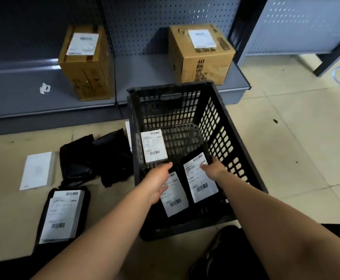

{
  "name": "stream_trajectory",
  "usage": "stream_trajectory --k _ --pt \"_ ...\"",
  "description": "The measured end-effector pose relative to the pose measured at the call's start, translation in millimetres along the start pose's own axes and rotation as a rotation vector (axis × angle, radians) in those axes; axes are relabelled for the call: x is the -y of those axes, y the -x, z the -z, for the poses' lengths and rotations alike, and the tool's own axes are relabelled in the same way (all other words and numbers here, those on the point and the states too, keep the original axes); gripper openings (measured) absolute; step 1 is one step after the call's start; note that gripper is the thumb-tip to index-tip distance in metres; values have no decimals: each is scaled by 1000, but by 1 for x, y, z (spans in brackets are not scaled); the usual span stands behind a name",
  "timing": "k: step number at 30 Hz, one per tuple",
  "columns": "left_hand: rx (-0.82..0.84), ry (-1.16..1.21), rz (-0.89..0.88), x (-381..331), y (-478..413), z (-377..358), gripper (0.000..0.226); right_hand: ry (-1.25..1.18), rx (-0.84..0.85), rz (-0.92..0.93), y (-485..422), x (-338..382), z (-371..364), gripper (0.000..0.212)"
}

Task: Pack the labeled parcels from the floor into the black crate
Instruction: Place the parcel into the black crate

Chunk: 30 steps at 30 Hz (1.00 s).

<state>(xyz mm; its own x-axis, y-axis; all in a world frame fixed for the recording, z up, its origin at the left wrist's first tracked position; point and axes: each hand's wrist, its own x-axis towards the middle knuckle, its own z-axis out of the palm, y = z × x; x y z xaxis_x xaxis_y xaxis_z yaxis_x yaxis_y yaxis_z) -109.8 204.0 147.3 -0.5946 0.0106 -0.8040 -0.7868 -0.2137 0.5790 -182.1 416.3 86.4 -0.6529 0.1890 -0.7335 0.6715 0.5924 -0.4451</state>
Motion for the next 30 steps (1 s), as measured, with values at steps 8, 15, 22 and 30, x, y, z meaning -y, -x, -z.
stream_trajectory --k 8,15,22,30 --pt "-23 11 -4 -9 -29 -11 62 243 -91 -107 -50 -25 -29 47" --pt "35 -6 -61 -14 -23 -15 53 363 -126 -59 -37 -9 -52 52" --pt "120 102 -222 -46 4 8 43 48 -226 364 18 80 -77 45" --pt "-72 276 -484 -79 42 114 20 -171 -310 711 109 181 -129 32"
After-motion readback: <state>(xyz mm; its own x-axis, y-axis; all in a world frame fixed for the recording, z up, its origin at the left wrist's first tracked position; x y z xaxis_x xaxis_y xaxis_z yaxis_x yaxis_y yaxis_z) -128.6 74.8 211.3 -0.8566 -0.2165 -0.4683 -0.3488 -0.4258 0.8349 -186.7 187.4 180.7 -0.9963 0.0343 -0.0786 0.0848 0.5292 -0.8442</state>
